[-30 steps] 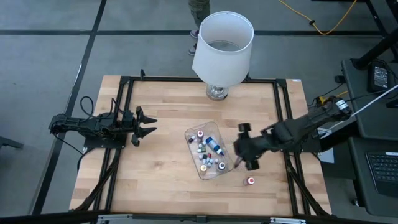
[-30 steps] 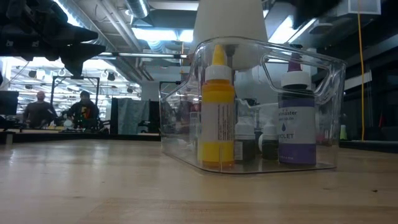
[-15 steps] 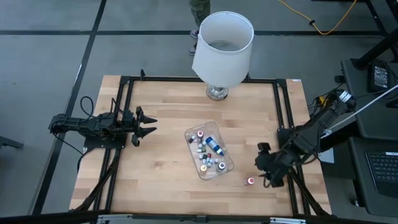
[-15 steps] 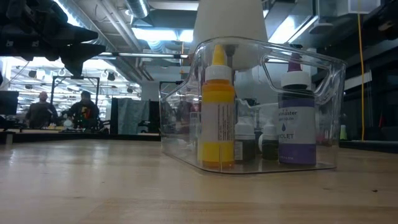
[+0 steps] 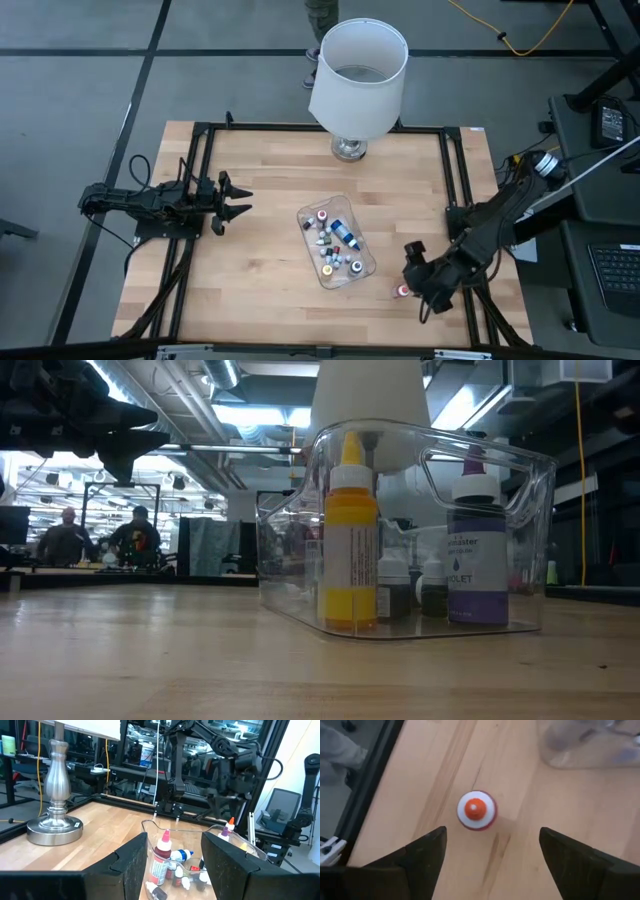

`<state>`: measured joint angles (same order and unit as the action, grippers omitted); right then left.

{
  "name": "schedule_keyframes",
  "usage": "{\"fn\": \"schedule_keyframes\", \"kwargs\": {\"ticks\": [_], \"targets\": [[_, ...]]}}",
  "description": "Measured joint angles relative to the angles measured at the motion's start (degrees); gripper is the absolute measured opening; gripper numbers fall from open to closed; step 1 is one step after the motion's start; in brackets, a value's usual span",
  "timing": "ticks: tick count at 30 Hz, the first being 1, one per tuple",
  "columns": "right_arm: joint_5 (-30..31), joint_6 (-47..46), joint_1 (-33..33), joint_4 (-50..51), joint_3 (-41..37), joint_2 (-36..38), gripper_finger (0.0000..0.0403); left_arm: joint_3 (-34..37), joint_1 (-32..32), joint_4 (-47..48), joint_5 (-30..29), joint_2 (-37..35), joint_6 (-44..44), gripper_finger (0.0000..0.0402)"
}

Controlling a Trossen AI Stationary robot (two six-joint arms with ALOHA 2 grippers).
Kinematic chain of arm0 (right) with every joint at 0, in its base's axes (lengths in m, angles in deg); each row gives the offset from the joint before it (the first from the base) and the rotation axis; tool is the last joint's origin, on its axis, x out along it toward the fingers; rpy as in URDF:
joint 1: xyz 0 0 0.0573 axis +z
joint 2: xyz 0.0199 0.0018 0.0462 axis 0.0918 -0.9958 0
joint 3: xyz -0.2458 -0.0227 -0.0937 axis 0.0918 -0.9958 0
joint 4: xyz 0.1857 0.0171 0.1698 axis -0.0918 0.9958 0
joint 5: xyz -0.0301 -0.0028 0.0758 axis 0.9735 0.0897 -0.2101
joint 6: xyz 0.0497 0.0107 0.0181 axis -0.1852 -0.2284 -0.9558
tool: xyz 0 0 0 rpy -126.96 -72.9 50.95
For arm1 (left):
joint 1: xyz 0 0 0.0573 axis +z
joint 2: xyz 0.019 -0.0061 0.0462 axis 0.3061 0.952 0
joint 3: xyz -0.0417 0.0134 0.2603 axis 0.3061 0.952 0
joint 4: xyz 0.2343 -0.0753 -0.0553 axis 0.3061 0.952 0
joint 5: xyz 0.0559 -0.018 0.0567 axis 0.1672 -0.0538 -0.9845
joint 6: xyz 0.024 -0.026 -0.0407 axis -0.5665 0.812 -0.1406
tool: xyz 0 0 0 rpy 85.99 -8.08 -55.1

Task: Pick & Place food coloring
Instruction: Put the big orange food coloring bottle into the transparent bin

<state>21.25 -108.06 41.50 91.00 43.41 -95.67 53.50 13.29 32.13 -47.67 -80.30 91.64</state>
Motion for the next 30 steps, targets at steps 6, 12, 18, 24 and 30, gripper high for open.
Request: {"fn": "schedule_keyframes", "kwargs": {"ticks": [6,12,18,24,30], "targets": [[-1.89,2.93,0.33,-4.30,-0.02,-5.05,0.0319,0.01,0.01,-0.06,0.00,0.00,0.02,0.0182],[-3.89,6.32,0.37,-9.44,-0.02,-9.08,0.0319,0.01,0.00,-0.04,0.00,0.00,0.02,0.0182],[-4.25,7.47,0.37,-9.10,-0.02,-9.87,0.0292,-0.01,0.01,-0.04,0.00,0.00,0.02,0.0182],[-4.24,8.08,0.37,-7.57,-0.02,-9.87,0.0218,0.00,0.00,-0.04,0.00,0.00,0.02,0.0182],[-4.23,8.05,0.37,-6.31,-0.02,-9.78,0.0148,-0.01,0.01,-0.04,0.00,0.00,0.02,0.0182]]}}
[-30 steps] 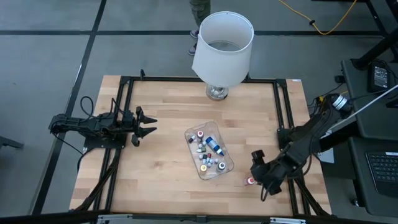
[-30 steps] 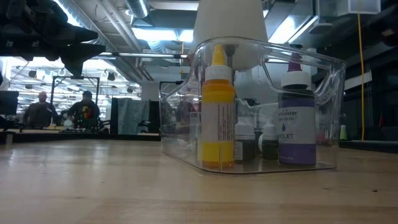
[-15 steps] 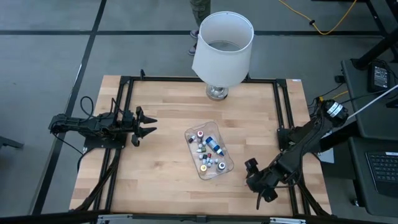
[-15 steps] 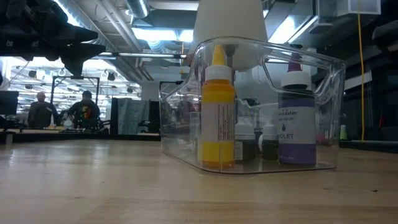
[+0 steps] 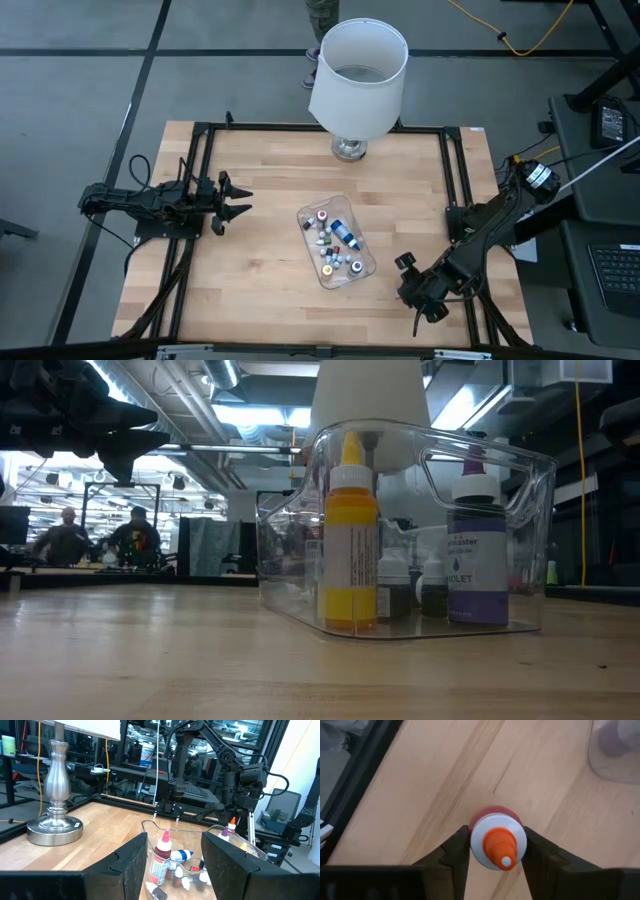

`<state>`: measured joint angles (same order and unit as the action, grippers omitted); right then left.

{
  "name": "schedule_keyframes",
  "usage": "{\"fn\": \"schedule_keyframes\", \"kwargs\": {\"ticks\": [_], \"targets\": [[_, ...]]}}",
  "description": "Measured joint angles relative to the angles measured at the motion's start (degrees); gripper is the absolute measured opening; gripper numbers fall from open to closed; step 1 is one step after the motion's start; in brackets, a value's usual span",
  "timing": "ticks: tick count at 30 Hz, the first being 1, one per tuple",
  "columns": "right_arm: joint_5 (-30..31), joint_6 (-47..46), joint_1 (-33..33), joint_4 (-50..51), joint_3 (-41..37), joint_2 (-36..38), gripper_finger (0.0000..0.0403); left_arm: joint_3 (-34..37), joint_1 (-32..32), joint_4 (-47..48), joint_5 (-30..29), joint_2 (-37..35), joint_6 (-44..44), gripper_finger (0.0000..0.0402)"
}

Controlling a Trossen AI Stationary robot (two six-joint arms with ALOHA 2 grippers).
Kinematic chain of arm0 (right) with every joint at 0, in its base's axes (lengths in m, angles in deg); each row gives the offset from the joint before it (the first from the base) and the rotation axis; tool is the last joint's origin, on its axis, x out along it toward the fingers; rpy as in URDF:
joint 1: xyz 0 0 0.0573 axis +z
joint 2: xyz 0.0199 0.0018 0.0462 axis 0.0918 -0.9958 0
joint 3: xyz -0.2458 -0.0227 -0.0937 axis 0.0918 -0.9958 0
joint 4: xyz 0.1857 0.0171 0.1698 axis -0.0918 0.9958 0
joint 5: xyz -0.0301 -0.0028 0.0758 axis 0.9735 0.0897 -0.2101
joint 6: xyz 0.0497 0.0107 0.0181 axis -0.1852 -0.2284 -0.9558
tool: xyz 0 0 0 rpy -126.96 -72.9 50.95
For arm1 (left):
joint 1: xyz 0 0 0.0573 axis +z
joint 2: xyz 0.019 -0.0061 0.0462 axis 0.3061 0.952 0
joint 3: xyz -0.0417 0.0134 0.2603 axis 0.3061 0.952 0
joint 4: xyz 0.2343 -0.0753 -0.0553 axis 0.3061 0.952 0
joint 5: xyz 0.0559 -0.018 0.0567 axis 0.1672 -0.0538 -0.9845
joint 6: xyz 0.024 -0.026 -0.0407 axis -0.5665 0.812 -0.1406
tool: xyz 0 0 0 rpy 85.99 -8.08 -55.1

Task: Pick & Place food coloring
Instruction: Put the big orange food coloring bottle into the transparent bin

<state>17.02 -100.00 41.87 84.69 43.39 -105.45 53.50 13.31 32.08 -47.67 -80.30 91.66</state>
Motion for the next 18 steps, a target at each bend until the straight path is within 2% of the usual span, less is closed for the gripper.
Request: {"fn": "schedule_keyframes", "kwargs": {"ticks": [4,8,13,18], "targets": [[-0.01,-0.02,0.00,0.85,0.24,0.14,0.0148,0.02,0.00,0.00,0.00,0.00,-0.01,0.0182],[0.09,0.63,0.00,6.78,1.95,1.96,0.0148,0.02,-0.02,0.00,0.00,0.00,-0.02,0.0182],[5.09,2.17,-0.03,17.69,6.09,7.67,0.0154,0.02,0.00,0.00,0.00,0.00,-0.01,0.0182],[7.33,7.43,-1.99,20.48,12.78,12.45,0.0151,0.00,0.00,-0.01,0.00,0.00,0.00,0.0182]]}}
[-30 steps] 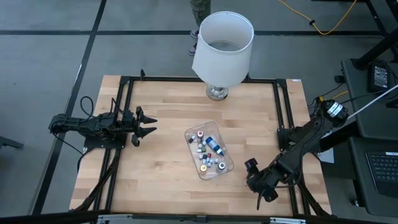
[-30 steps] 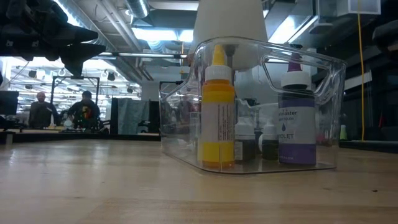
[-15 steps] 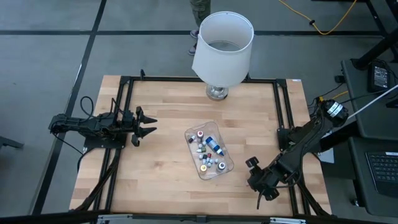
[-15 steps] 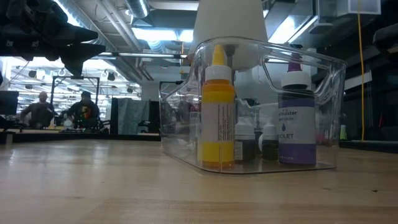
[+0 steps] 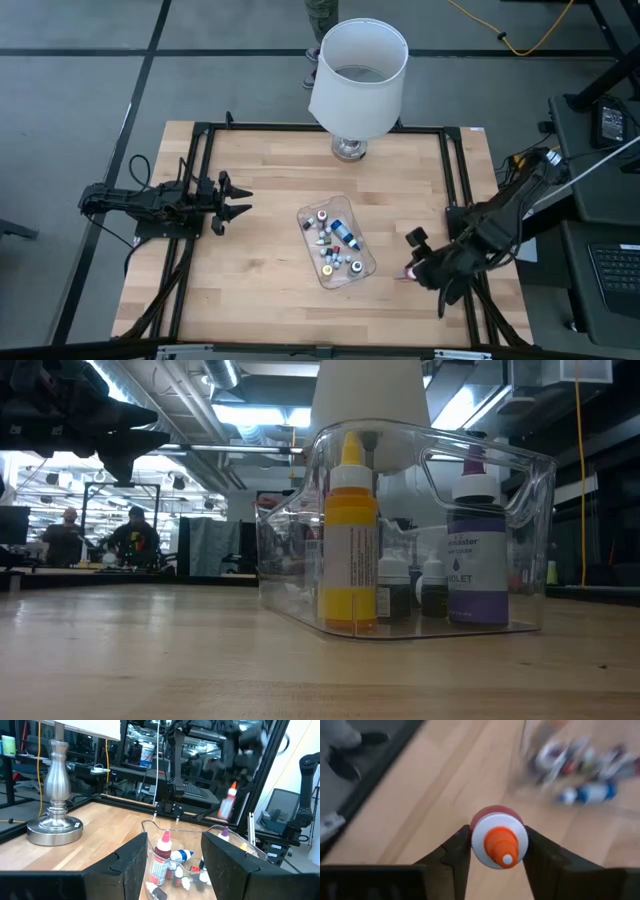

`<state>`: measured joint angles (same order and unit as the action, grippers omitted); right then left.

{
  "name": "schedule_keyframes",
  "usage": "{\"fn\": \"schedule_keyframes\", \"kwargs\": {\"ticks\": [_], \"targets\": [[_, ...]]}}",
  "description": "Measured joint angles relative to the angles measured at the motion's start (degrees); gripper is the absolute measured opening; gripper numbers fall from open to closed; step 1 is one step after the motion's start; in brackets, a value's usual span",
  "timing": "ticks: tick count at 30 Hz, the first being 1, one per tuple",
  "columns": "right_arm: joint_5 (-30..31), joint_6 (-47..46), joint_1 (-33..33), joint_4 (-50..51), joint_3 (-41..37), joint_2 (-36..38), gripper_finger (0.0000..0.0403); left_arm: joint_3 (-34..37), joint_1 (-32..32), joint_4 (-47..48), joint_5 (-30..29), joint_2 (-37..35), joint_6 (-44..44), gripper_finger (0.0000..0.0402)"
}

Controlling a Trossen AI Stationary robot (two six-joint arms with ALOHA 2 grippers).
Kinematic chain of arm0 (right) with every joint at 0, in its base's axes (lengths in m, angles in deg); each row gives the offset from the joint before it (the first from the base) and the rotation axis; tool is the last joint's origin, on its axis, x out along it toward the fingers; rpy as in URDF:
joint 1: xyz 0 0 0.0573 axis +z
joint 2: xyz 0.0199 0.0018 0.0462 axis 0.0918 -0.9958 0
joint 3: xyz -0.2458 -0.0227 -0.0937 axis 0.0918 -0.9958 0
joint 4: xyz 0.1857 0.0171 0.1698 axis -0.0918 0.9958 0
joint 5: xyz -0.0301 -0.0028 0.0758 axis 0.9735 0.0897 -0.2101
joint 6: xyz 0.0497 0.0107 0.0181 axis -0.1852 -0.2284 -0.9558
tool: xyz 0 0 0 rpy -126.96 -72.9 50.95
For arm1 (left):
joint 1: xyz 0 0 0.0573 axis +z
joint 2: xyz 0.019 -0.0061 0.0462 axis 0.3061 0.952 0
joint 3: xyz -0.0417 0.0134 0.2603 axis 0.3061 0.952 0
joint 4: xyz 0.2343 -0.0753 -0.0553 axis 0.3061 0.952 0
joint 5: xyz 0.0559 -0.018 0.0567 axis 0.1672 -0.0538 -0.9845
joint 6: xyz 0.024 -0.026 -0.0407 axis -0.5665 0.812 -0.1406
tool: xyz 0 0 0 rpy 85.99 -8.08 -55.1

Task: Pick & Place food coloring
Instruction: Put the big orange food coloring bottle into the transparent bin

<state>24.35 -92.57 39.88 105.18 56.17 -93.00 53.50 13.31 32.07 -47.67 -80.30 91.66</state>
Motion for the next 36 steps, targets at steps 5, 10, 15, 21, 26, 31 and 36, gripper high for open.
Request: {"fn": "schedule_keyframes", "kwargs": {"ticks": [5,10,15,21,26,31,36], "targets": [[0.22,8.21,-5.20,-0.22,9.27,-0.72,0.0153,0.00,-0.02,0.04,0.00,0.00,0.00,0.0182],[0.27,16.71,-13.22,-0.68,16.49,-4.46,0.0154,0.02,0.00,0.02,0.00,0.00,-0.02,0.0182],[-3.82,23.48,-21.35,-3.30,19.34,-10.24,0.0155,0.02,-0.01,0.01,0.00,0.00,-0.02,0.0182],[-10.07,27.41,-29.11,-7.60,19.52,-16.64,0.0155,0.02,-0.01,0.02,0.00,0.00,-0.02,0.0182],[-14.07,28.63,-33.99,-11.89,20.05,-21.63,0.0155,0.00,0.00,0.01,0.00,0.00,-0.02,0.0182],[-14.88,28.52,-37.30,-9.73,26.75,-27.97,0.0156,0.01,-0.01,0.01,0.00,0.00,-0.01,0.0182],[-14.88,28.42,-38.80,-9.53,34.15,-33.76,0.0156,0.02,0.00,0.01,0.00,0.00,0.00,0.0182]]}}
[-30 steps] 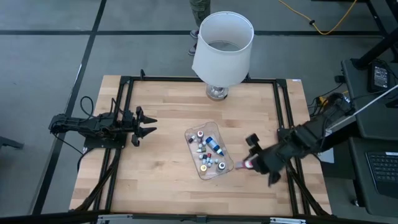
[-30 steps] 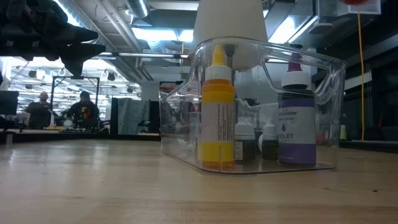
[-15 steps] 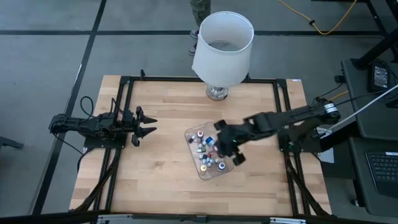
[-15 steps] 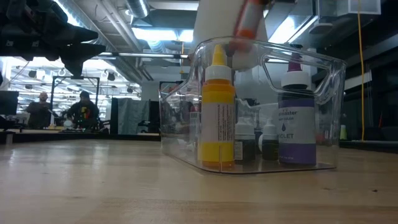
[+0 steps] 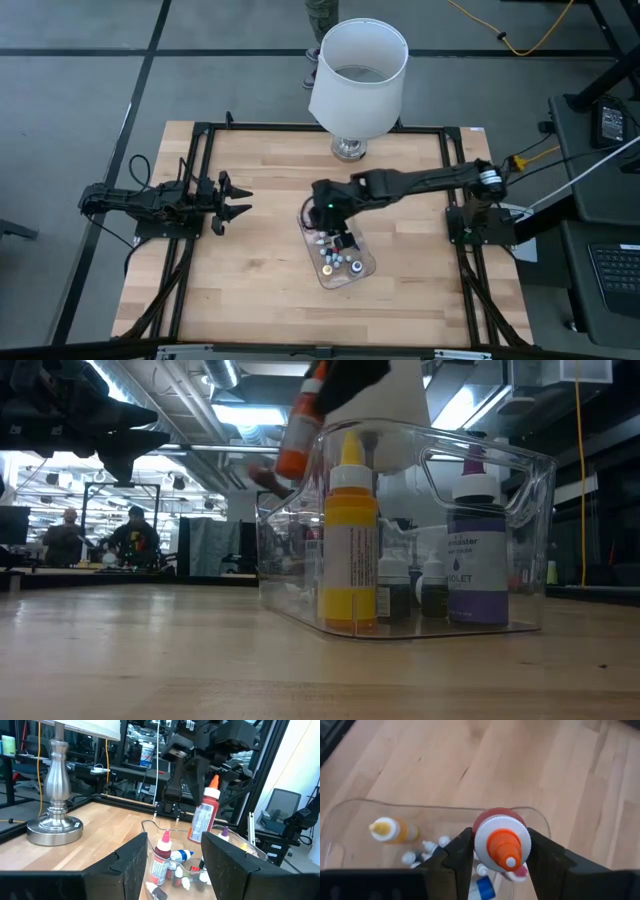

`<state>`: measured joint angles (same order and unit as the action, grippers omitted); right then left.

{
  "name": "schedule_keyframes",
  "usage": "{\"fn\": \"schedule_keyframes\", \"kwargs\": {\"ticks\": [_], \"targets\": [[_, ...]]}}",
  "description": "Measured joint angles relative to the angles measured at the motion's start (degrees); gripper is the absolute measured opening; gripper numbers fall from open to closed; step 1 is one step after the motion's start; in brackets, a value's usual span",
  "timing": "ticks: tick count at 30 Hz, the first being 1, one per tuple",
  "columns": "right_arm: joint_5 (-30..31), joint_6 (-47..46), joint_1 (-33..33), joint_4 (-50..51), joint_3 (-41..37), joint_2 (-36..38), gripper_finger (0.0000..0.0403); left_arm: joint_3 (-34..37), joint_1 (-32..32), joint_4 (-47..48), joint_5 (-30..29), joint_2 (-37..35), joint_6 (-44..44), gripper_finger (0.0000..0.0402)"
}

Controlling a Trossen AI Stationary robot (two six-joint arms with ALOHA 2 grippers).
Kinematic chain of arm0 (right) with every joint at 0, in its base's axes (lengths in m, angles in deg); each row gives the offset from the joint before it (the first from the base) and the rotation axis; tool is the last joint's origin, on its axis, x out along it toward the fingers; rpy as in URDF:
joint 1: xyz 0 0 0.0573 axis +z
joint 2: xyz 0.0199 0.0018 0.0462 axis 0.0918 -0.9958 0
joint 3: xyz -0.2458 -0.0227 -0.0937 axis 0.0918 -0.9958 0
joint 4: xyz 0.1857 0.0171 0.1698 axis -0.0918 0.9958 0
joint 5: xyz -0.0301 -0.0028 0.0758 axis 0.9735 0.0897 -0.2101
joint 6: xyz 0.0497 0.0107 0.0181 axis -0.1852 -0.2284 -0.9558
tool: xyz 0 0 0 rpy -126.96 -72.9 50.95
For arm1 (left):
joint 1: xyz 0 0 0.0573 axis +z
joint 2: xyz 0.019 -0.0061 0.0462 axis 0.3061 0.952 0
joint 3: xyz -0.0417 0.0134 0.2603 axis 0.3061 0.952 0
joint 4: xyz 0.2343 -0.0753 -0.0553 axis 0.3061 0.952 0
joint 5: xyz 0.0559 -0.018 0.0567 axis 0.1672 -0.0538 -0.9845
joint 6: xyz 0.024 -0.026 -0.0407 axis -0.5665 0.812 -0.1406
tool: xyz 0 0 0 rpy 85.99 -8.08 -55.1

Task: Pick & Place food coloring
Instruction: Put the big orange food coloring bottle into the transparent bin

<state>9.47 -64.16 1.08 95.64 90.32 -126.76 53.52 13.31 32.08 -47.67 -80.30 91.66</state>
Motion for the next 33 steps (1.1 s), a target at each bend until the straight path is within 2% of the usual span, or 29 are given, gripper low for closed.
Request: {"fn": "schedule_keyframes", "kwargs": {"ticks": [3,11,33], "targets": [[-0.12,-0.01,-0.82,1.42,2.45,-2.47,0.0156,-0.02,-0.02,0.02,0.00,0.00,0.00,0.0182],[-0.04,0.30,-2.81,5.01,2.53,-5.32,0.0156,-0.02,-0.02,0.02,0.00,0.00,0.00,0.0182],[-2.03,1.14,-4.63,-0.53,-2.80,-5.68,0.0156,-0.02,-0.01,0.00,0.00,0.00,-0.02,0.0182]]}}
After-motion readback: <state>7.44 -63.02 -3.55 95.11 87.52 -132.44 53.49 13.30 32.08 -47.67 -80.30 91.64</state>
